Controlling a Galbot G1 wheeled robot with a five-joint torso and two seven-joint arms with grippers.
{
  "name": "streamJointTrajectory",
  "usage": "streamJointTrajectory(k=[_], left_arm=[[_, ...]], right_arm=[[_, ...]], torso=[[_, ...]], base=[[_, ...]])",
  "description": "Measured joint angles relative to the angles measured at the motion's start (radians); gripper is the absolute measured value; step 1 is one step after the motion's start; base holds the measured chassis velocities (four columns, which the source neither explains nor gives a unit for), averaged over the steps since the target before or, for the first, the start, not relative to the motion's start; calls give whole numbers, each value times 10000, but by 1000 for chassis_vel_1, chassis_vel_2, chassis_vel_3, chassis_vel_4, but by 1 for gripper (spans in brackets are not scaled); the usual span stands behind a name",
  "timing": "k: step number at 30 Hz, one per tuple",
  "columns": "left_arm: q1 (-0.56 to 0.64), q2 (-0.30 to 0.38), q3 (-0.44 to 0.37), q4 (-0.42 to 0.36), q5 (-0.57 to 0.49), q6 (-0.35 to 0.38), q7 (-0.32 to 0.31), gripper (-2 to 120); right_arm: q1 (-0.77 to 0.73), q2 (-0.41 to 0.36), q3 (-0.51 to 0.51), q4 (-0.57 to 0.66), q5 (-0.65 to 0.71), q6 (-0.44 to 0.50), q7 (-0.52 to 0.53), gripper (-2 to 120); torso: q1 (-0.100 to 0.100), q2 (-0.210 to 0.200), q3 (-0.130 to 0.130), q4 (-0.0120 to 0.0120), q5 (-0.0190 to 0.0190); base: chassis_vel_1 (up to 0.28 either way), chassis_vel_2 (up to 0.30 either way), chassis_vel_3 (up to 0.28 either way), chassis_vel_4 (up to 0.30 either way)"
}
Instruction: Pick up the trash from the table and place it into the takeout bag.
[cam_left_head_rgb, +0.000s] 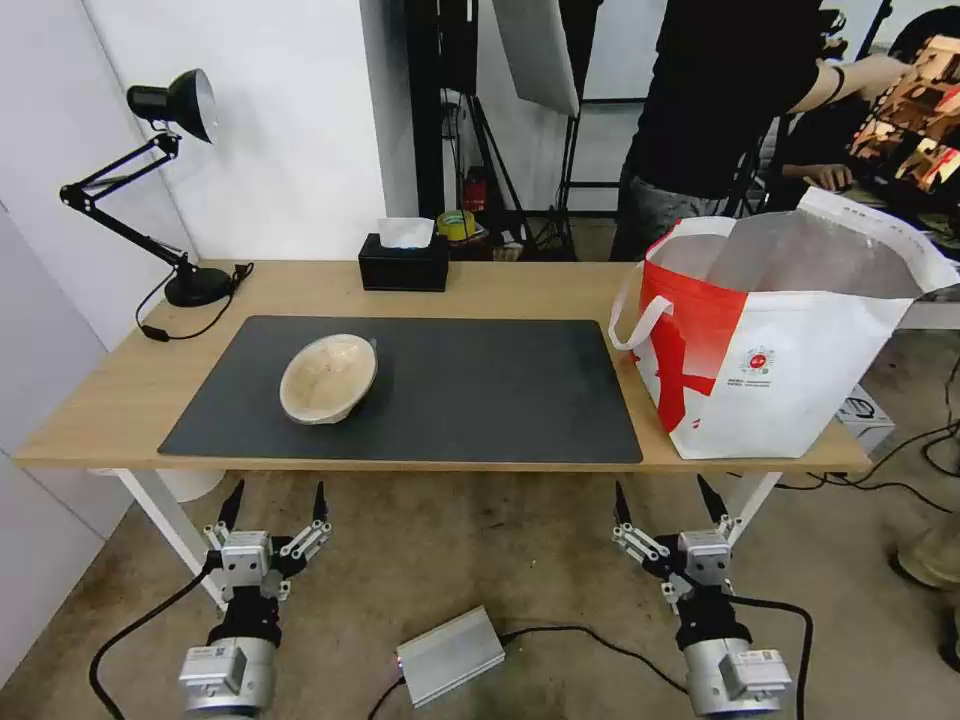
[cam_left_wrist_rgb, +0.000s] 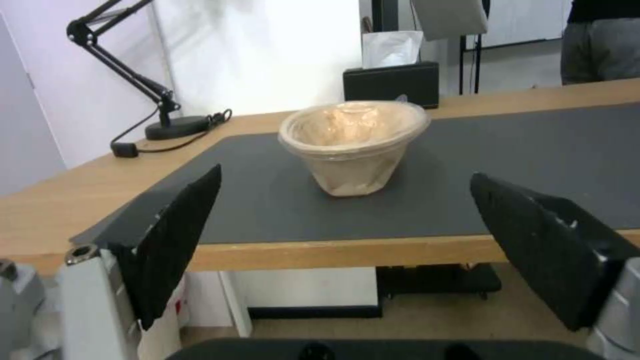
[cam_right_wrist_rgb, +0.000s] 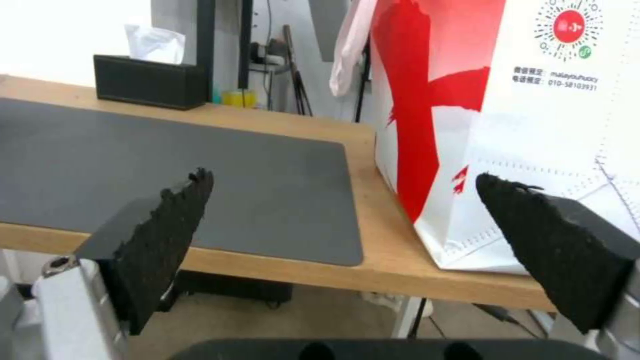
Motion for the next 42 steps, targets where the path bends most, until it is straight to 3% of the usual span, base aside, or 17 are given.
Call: streamJointTrajectory(k=[23, 42], left_arm=[[21, 31, -78, -128, -22, 37, -7, 100], [164, 274, -201, -831, -226, 56, 26, 100]], right_arm=[[138, -56, 334, -218, 353, 29, 279, 100], [141, 48, 265, -242, 297, 49, 280, 100]], torso=[[0, 0, 0, 0, 0], [0, 1, 0, 0, -1]], base=[[0, 0, 0, 0], [0, 0, 0, 0]])
